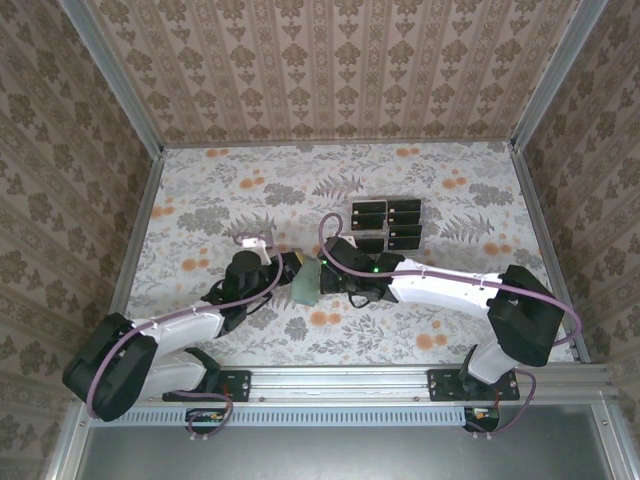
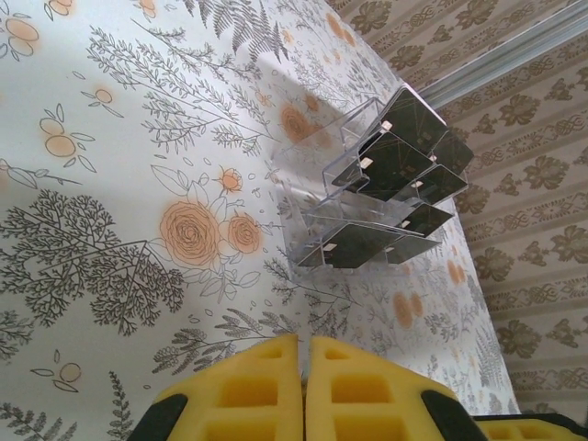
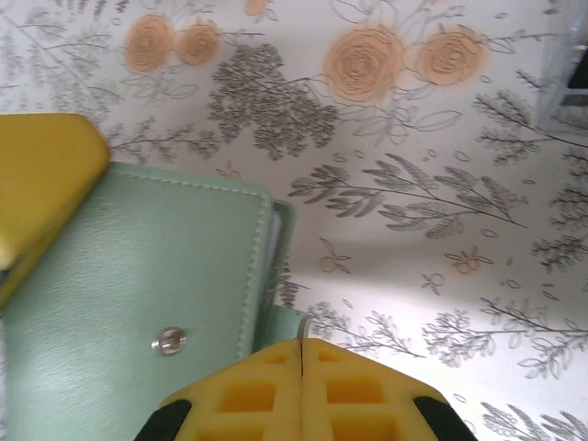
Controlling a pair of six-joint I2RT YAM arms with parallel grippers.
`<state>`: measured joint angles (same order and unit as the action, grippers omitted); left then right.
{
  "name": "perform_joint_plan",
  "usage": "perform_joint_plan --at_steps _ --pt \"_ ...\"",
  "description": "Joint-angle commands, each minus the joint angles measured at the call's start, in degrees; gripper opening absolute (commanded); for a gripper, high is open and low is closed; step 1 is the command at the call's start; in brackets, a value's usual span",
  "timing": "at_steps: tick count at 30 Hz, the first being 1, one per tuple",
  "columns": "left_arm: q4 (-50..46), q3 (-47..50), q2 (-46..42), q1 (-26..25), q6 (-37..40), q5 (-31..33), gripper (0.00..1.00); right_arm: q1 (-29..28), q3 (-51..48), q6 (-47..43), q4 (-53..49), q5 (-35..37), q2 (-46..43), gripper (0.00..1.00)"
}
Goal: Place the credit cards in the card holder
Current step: Open the button on the card holder, then open the card holder at the center of the table.
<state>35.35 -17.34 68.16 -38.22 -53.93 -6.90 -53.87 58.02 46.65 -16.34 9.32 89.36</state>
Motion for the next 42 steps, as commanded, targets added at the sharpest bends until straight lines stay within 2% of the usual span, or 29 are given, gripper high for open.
perform_joint_plan --at_steps 1,5,7,9,21,42 --pt "-1.3 0.4 2.0 0.0 2.7 1.5 0.13 0.3 -1.3 -2.1 3.4 -3.3 -1.4 0.00" --pt "-1.6 0.5 5.1 0.3 4.7 1.8 0.51 0.8 -1.9 -2.8 5.8 -5.2 -0.8 0.00" --pt "-2.4 0.4 6.2 0.9 5.4 1.8 0.62 1.0 -1.9 -2.8 6.2 -5.7 -0.6 0.00" --pt "-3.2 0.4 6.7 1.4 6.0 1.6 0.67 1.0 -1.9 -2.8 6.4 -6.1 -0.7 0.00" --pt "-8.6 -1.5 3.0 1.4 8.7 -1.0 0.76 1.1 -1.9 -2.5 6.6 -6.2 -3.6 0.00" --pt "-13.6 -4.5 2.8 -0.7 12.3 -0.5 0.79 1.2 -3.3 -1.8 7.3 -5.5 -5.2 0.00"
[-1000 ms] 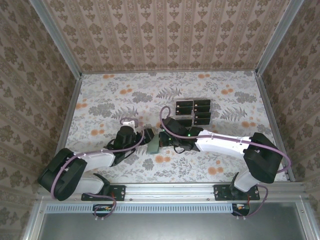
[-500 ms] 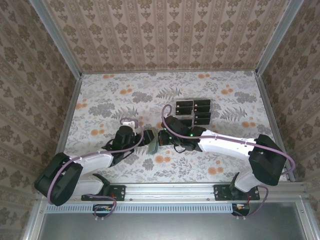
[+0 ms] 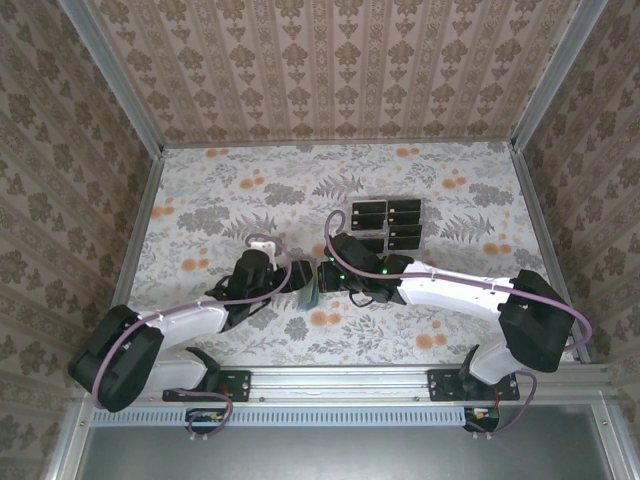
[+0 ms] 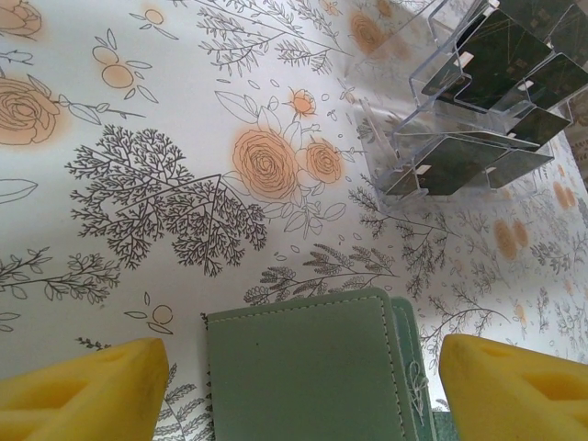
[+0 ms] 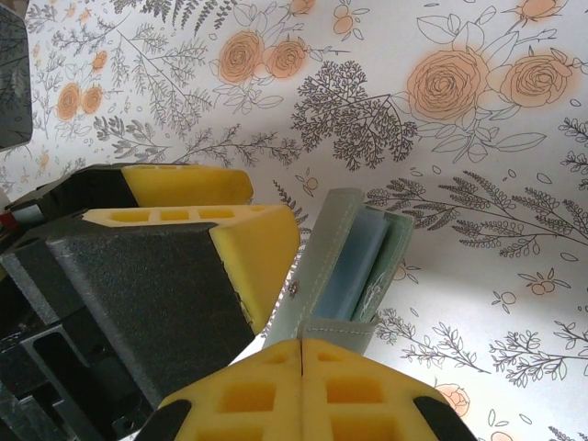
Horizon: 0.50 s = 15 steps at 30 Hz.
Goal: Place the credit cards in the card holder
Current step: Open the card holder at the center of the table.
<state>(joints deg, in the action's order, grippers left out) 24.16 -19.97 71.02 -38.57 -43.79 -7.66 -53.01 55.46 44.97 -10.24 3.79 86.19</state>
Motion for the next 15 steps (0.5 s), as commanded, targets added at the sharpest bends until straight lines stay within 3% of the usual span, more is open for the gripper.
perform_joint_plan --at_steps 1,15 --pt "-3.0 -2.1 -0.1 -0.4 2.5 0.3 0.79 0.3 -0.8 -0.1 1.2 0.0 -2.1 0.00" --pt "-6.3 -5.2 1.4 -1.4 4.4 0.9 0.80 0.3 -0.7 -0.1 1.3 0.0 -3.0 0.00"
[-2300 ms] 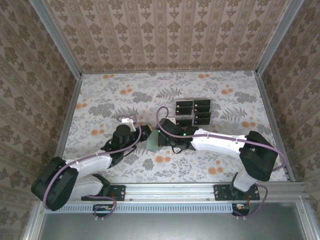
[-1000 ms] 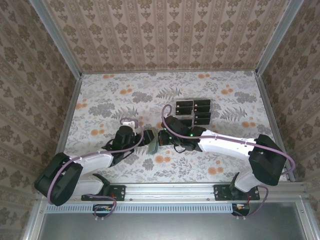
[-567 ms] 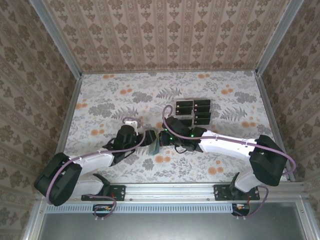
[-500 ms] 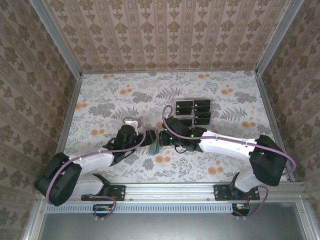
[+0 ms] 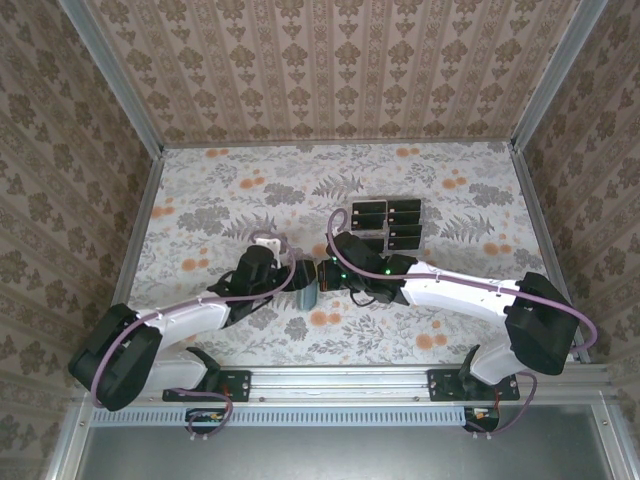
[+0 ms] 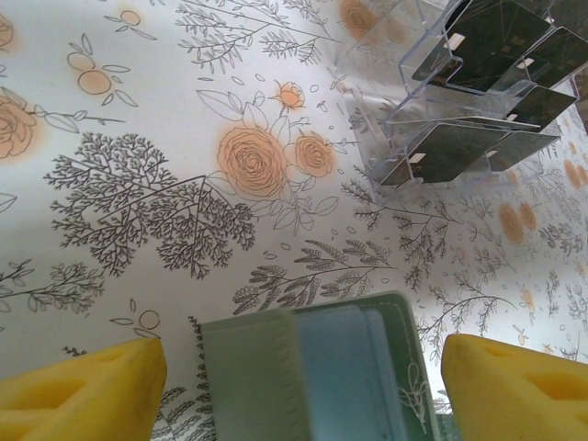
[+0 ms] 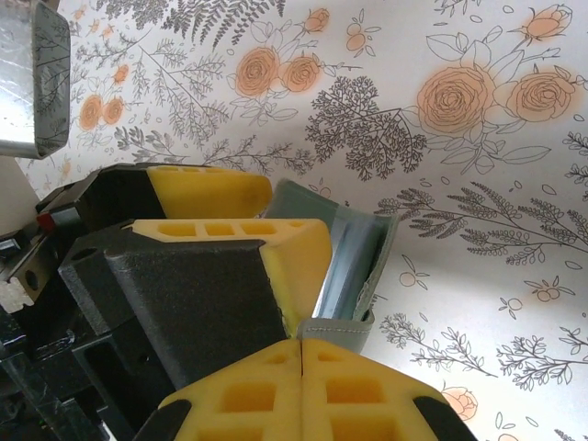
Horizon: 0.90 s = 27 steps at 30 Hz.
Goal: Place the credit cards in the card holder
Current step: Open the card holder at the center of the table.
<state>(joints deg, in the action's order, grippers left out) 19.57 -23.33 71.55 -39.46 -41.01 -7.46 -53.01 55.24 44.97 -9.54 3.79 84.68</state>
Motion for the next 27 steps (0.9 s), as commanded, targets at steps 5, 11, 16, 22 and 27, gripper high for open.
perform_joint_plan --at_steps 5,11,16,22,27 --pt "-6.1 -1.1 0.3 -0.6 -0.1 5.2 0.77 0.8 -2.1 0.2 0.6 0.7 -2.0 0.00" --pt "-11.7 0.8 -2.1 -0.5 -1.5 10.1 0.72 2.7 -6.9 1.7 3.1 0.9 -2.7 0.00" --pt "-15.1 1.3 -0.3 -0.5 -1.8 12.5 0.64 4.9 -11.3 2.5 6.2 1.5 -1.2 0.00" --pt "-15.4 2.6 1.5 -0.6 -2.3 14.5 0.62 6.7 -15.9 4.0 8.7 3.0 0.1 0.00" --pt "-18.8 2.0 2.0 -0.6 -2.2 17.5 0.64 7.5 -18.9 5.6 9.8 4.4 1.0 0.00"
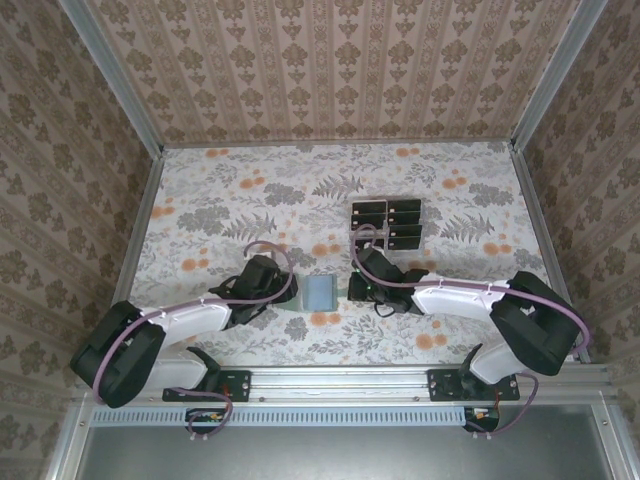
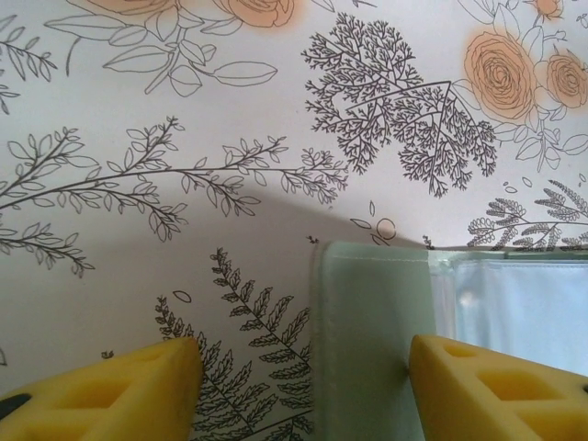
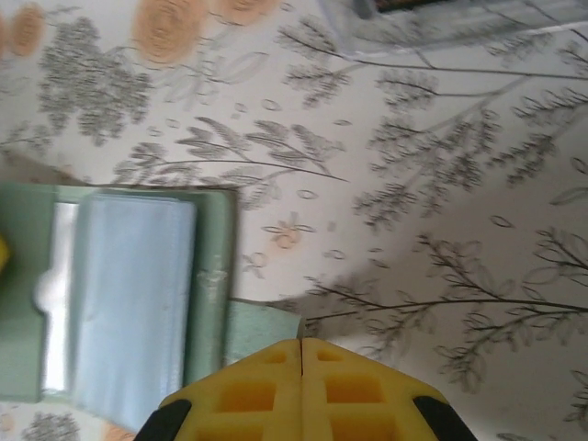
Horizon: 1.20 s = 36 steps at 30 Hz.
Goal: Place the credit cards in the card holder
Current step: Open the card holder at the center of the table.
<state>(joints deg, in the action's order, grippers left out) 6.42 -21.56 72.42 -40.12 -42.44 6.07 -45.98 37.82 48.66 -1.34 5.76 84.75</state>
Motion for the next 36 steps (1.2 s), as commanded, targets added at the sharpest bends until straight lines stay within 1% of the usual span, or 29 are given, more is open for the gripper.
perform_joint_plan --at_steps 1,8,13,15,17,18,20,25,28,36 --pt "-6.4 -0.3 1.4 0.1 -0.4 4.5 0.64 0.6 -1.9 2.2 1.9 2.5 1.3 0.00" --pt "-11.8 -4.8 5.4 -0.4 1.9 6.3 0.65 0.7 -2.2 3.1 1.5 2.1 2.2 0.01" --pt "-17.6 -9.4 6.3 -2.8 4.5 10.6 0.66 0.7 0.3 1.6 -2.9 1.1 -1.4 0.28" --pt "-19.2 -11.1 6.2 -3.7 5.4 11.5 0.68 0.7 1.5 1.0 -4.8 0.3 -3.4 0.35" --pt "-20.5 -12.5 5.7 -4.5 6.2 12.1 0.70 0.7 2.4 0.6 -6.5 -0.7 -4.6 0.38" --pt "-21.1 -13.2 5.3 -4.8 6.5 12.2 0.71 0.7 2.9 0.5 -7.3 -1.3 -6.9 0.40" --pt "-21.9 -14.1 4.2 -5.4 7.2 12.4 0.72 0.6 3.8 0.1 -8.7 -2.5 -8.4 0.41" --pt "-23.7 -15.4 1.0 -5.7 8.2 12.0 0.74 -0.2 6.6 -0.2 -10.4 -5.3 -9.6 0.41" --pt "-25.0 -15.3 -1.0 -5.8 8.3 11.7 0.74 -1.2 9.0 -0.5 -10.7 -6.9 -7.9 0.42" --pt "-26.2 -11.0 -4.0 -6.2 5.5 11.6 0.74 -2.9 14.9 -1.3 -8.7 -9.5 2.0 0.42"
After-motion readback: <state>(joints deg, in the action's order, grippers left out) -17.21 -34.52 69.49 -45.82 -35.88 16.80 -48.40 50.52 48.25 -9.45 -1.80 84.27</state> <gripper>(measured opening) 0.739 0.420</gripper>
